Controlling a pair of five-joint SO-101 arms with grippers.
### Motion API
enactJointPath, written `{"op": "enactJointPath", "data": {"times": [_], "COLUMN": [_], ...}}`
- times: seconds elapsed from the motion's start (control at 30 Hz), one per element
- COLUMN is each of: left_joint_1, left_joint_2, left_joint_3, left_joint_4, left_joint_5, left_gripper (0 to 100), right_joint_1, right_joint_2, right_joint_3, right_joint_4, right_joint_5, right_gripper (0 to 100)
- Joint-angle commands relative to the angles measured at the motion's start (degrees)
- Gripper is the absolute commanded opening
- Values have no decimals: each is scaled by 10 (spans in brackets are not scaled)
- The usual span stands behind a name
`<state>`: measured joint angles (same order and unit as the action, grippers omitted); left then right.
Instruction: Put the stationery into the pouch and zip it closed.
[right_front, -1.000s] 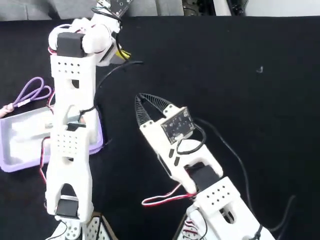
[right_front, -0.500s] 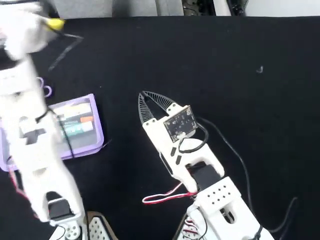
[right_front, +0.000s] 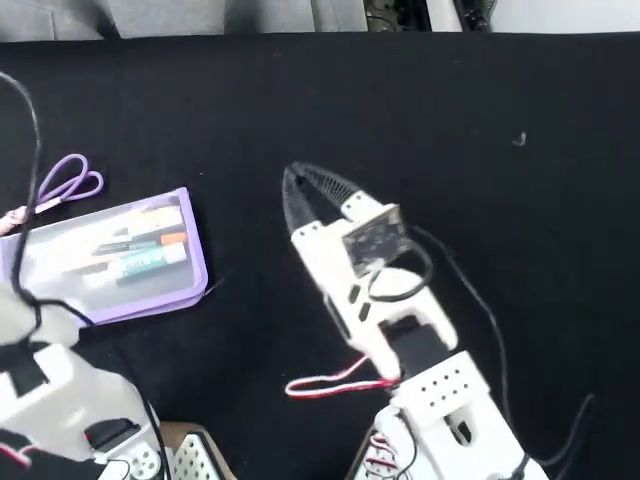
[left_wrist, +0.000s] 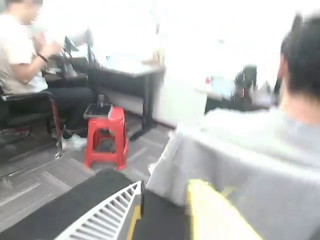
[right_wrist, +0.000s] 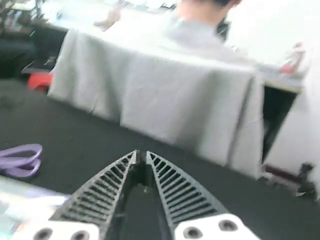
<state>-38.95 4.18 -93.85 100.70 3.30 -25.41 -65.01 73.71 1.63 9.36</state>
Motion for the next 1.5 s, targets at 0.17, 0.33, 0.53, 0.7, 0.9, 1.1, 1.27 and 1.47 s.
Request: {"op": "enactJointPath", "data": {"times": [0.17,0.33,0.53,0.7,0.9,1.1,1.27,1.47], "left_joint_1": [-22,-21,58,201,263,268,268,269], "left_joint_2": [-161,-295,-551,-771,-1004,-1073,-1093,-1088], "left_joint_3": [-14,66,371,640,951,1141,1263,1476], "left_joint_4": [4,4,2,-17,-113,-143,-173,-239], "left_joint_5": [27,28,28,24,4,-44,-47,-50], "left_gripper": [28,28,29,30,30,30,30,30], "right_joint_1": [111,140,140,140,140,140,140,140], "right_joint_2": [-20,-57,-139,-211,-295,-415,-425,-430], "right_joint_3": [-167,-258,-334,-337,-305,-225,-202,-156], "right_joint_4": [3,79,156,200,259,290,343,382], "right_joint_5": [2,2,4,3,2,5,5,5], "right_gripper": [11,11,11,11,11,11,11,11]}}
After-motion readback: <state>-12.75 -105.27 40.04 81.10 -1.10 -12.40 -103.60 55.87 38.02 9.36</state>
